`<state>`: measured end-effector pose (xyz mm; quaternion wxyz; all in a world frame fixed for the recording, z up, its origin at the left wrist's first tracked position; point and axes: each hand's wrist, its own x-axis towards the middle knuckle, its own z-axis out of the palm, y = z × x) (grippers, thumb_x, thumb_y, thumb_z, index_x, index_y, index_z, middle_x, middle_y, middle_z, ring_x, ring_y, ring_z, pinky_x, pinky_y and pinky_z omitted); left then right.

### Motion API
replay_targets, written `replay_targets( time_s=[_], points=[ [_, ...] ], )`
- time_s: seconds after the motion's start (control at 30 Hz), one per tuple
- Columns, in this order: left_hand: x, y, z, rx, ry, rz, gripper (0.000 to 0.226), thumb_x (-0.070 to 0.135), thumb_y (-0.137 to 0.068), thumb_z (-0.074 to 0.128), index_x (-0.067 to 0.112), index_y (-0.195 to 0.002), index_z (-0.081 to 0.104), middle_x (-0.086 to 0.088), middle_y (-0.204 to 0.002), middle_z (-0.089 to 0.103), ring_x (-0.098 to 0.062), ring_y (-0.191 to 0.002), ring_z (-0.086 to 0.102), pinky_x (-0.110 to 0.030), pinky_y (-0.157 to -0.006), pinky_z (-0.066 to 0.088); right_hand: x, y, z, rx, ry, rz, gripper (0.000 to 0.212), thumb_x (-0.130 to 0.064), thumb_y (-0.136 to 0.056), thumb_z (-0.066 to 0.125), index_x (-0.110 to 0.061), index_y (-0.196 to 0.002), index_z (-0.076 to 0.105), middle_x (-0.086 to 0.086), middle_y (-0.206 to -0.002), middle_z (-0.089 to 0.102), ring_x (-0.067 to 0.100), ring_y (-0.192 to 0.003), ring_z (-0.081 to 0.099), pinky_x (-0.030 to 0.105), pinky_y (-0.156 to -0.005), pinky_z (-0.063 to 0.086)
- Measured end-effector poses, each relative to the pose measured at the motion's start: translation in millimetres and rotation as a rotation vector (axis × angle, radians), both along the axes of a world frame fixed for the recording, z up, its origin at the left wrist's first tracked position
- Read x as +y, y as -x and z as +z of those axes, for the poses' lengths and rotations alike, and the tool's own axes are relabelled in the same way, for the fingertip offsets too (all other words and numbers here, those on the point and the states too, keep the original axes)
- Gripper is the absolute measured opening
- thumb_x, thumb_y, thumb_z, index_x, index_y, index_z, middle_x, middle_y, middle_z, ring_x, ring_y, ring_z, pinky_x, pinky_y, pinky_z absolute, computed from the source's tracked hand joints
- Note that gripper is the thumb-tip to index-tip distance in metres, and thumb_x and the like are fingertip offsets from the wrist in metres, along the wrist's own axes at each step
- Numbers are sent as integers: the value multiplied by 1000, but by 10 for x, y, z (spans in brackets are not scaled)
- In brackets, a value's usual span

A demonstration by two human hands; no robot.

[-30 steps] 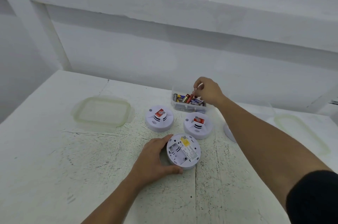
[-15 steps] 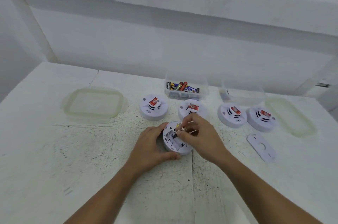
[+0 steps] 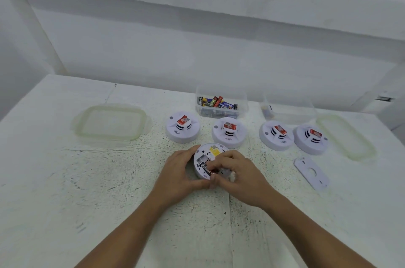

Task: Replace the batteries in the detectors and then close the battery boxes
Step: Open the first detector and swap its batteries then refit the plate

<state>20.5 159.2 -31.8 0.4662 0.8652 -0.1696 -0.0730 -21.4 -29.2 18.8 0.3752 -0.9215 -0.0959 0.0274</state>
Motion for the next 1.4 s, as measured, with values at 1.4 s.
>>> replay_targets(
  time_s=[1.4],
  points=[
    [-18,-6,28,-21,-9,6,102,74,-42,75,39,-134,47,29,-112,52,5,-110,43,-18,-92,36,-85,-153,-12,103,-38,118,27,-14,-84,67,-23,-109,72,-11,-112,61,-3,-113,41,5,-88,39]
  ],
)
